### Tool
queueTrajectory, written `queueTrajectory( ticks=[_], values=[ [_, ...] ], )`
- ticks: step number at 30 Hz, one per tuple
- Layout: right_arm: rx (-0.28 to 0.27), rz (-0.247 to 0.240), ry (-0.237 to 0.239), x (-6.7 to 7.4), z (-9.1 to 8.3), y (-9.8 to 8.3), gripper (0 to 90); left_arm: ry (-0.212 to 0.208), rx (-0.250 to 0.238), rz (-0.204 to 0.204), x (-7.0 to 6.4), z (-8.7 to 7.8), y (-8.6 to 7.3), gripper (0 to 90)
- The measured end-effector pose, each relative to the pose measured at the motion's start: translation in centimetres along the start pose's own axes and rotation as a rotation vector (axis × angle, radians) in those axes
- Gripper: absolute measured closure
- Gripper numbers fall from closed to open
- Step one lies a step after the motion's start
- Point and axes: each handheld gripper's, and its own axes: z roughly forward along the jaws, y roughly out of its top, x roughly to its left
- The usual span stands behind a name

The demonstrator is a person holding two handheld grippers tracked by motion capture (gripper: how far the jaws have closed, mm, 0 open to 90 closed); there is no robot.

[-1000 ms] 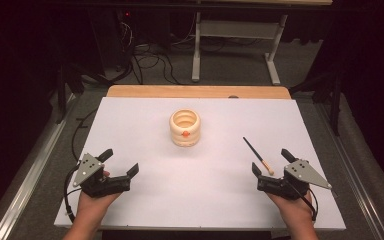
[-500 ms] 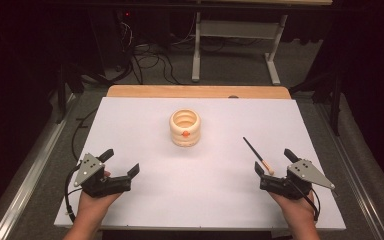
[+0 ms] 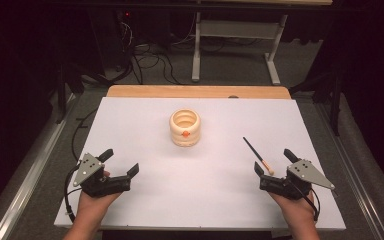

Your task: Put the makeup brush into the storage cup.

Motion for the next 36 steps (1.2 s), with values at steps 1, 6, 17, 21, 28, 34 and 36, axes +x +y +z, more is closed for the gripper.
queueTrajectory(
  ticks=[1, 6, 17, 21, 28, 34, 36],
  values=[
    [-0.001, 0.001, 0.001, 0.0, 0.0, 0.0, 0.9, 0.0, 0.0, -0.001, 0.0, 0.0, 0.0, 0.4],
    [-0.005, -0.01, 0.005, -0.03, 0.02, -0.03, 0.9, -0.003, 0.0, -0.003, 0.02, 0.02, -0.05, 0.4],
    [0.017, -0.047, -0.002, 0.15, 0.03, 0.12, 0.9, -0.005, 0.004, -0.01, 0.16, 0.17, -0.25, 0.5],
    [0.023, -0.047, -0.001, 0.15, 0.1, 0.09, 1.0, -0.002, 0.011, -0.017, 0.26, 0.22, -0.28, 0.5],
    [0.049, -0.063, 0.007, 0.19, 0.36, -0.02, 1.1, -0.001, 0.01, -0.02, 0.27, 0.2, -0.24, 0.5],
    [0.071, -0.09, 0.002, 0.41, 0.45, 0.08, 1.2, -0.001, 0.014, -0.022, 0.27, 0.22, -0.18, 0.5],
    [0.082, -0.09, 0.003, 0.48, 0.48, 0.1, 1.3, 0.0, 0.016, -0.018, 0.29, 0.21, -0.19, 0.5]
  ],
)
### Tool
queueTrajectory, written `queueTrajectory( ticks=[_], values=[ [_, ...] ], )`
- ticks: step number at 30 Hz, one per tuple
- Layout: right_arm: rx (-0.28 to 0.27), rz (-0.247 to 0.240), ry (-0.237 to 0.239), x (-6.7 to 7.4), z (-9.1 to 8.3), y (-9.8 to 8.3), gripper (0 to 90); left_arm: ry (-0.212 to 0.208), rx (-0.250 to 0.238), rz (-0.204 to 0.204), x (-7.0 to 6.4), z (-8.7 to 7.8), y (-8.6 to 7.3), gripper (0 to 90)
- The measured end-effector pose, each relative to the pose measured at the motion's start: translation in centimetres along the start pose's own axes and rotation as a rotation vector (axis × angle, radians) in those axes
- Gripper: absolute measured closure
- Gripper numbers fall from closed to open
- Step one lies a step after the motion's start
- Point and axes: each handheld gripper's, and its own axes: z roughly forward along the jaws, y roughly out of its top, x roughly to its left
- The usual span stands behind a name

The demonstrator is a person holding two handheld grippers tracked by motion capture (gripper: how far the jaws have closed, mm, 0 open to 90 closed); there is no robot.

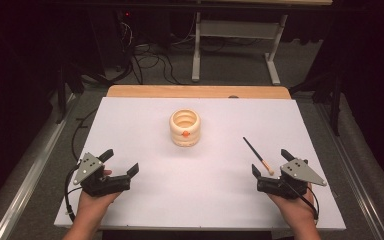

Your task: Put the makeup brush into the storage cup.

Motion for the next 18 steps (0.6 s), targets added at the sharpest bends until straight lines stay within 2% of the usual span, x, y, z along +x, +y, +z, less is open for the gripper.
queueTrajectory(
  ticks=[18],
  values=[
    [0.119, -0.003, -0.002, -0.29, 0.26, 0.06, 1.6, -0.004, 0.002, 0.008, -0.1, 0.04, 0.04, 0.5]
  ],
)
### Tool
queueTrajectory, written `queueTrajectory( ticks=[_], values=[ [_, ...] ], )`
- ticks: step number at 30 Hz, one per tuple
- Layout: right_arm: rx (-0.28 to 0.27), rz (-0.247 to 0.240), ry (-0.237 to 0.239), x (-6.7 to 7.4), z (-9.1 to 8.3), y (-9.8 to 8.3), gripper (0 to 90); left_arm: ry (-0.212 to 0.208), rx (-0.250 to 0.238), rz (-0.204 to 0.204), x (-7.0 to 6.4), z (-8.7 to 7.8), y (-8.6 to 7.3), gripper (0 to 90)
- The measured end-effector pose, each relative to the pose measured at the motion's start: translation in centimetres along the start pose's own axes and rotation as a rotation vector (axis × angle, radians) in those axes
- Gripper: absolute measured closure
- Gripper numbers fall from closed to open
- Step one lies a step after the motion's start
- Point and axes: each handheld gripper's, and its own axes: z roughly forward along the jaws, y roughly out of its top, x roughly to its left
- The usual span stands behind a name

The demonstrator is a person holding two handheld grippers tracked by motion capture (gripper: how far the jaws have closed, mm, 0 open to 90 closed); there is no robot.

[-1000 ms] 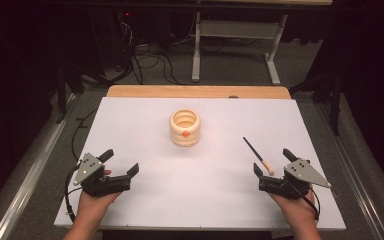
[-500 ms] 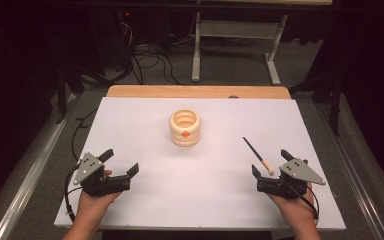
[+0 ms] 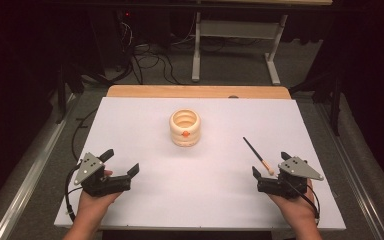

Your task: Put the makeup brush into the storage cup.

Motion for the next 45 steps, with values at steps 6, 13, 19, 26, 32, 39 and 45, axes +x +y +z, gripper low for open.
queueTrajectory(
  ticks=[6, 13, 19, 26, 32, 39, 45],
  values=[
    [0.065, 0.012, 0.004, -0.1, 0.1, 0.0, 2.1, 0.0, 0.0, 0.001, 0.0, 0.0, 0.0, 0.5],
    [0.156, 0.002, 0.022, -0.5, 0.5, -0.2, 2.9, 0.0, -0.001, 0.002, 0.0, 0.0, 0.0, 0.5],
    [0.213, -0.004, 0.031, -0.7, 0.7, -0.3, 2.9, 0.0, -0.001, 0.001, 0.0, 0.0, 0.0, 0.5],
    [0.26, -0.001, 0.032, -0.8, 0.9, -0.4, 0.9, 0.0, -0.002, -0.001, 0.0, 0.0, 0.1, 0.5],
    [0.306, 0.011, 0.035, -0.9, 1.1, -0.5, 0.8, 0.006, 0.003, 0.003, 0.0, 0.0, 0.1, 0.5],
    [0.307, 0.025, 0.03, -1.2, 1.1, -0.6, 0.7, 0.013, 0.008, 0.002, 0.0, 0.1, 0.0, 0.5],
    [0.305, 0.046, 0.022, -1.6, 1.2, -0.9, 0.8, 0.005, 0.015, -0.013, 0.0, 0.3, 0.0, 0.4]
  ],
)
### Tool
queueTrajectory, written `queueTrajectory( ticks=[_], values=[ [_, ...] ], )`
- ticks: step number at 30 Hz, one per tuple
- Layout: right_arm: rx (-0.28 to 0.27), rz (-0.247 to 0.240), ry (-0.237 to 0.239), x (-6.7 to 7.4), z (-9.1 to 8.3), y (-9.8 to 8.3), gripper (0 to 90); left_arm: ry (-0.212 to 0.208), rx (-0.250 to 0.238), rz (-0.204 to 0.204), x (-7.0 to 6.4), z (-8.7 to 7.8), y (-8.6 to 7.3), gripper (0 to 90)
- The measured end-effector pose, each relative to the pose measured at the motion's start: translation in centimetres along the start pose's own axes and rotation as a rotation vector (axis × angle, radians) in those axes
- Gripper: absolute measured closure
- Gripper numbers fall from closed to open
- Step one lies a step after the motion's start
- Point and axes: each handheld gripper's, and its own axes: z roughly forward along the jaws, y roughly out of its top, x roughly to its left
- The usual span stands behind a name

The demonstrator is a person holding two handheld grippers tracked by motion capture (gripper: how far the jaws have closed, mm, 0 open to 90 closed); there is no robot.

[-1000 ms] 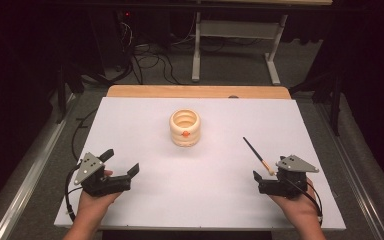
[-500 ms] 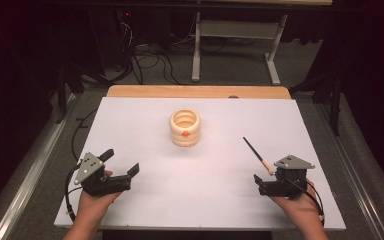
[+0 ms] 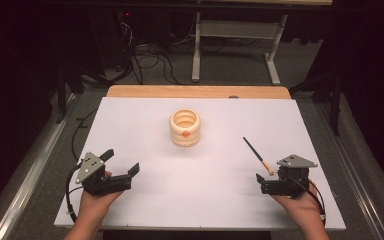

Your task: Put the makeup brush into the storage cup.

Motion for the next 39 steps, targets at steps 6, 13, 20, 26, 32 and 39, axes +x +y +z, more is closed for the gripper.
queueTrajectory(
  ticks=[6, 13, 20, 26, 32, 39],
  values=[
    [0.012, 0.047, 0.004, -0.3, 0.3, 0.3, 0.9, -0.009, 0.027, 0.028, -0.3, -0.1, 0.0, 0.4],
    [0.054, 0.066, -0.001, -0.3, 0.8, 0.7, 1.1, -0.024, 0.043, 0.058, -0.5, 0.0, 0.2, 0.5],
    [0.121, 0.071, 0.004, -0.5, 0.9, 0.9, 1.4, -0.017, 0.04, 0.061, -0.7, 0.1, 0.3, 0.5],
    [0.197, 0.044, 0.0, -0.7, 1.2, 0.9, 2.9, -0.011, 0.04, 0.078, -0.9, 0.1, 0.2, 0.5],
    [0.276, 0.034, 0.013, -1.0, 1.6, 1.4, 4.5, -0.006, 0.04, 0.069, -0.5, -0.2, 0.0, 0.5],
    [0.36, 0.004, 0.021, -1.1, 1.9, 1.8, 5.4, -0.01, 0.039, 0.066, -0.5, -0.3, 0.0, 0.5]
  ],
)
